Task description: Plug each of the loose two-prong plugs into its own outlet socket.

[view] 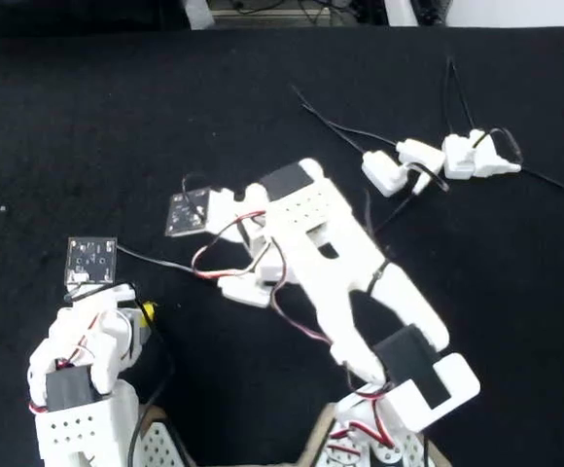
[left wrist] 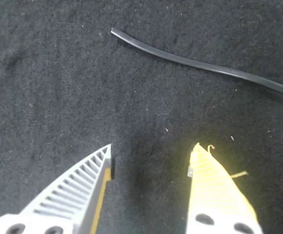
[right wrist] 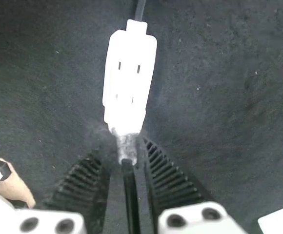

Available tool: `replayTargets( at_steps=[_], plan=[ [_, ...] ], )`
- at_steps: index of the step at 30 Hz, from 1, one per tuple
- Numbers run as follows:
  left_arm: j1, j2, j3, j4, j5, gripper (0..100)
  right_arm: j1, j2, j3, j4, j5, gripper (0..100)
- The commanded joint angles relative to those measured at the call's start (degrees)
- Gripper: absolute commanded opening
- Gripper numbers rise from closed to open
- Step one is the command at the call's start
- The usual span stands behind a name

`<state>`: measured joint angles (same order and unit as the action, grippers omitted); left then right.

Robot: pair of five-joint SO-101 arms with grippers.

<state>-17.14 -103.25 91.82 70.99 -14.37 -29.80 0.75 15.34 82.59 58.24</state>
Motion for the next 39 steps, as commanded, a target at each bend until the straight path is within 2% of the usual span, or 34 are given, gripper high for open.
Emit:
replayTargets(
  at_steps=[1, 11, 20, 32, 39],
  plan=[
    [0.57, 0.18, -0.66, 0.44, -0.44, 26, -2.55, -2.86, -0.22, -0.88, 0.62, 1.0],
    [0.57, 0.18, -0.66, 0.44, -0.44, 26, -2.81, 3.38, -1.71, -0.70, 4.22, 1.0],
    [0.57, 0.18, -0.66, 0.44, -0.44, 26, -3.69, 6.37, -8.66, -0.26, 3.78, 1.0],
    [0.57, 0.18, -0.66, 0.44, -0.44, 26, -9.41, 6.73, -6.55, 0.35, -0.88, 1.0],
    [0.31, 0.18, -0.75, 0.44, -0.44, 26, -11.25, 6.73, -0.84, -7.56, -4.66, 1.0]
  ],
)
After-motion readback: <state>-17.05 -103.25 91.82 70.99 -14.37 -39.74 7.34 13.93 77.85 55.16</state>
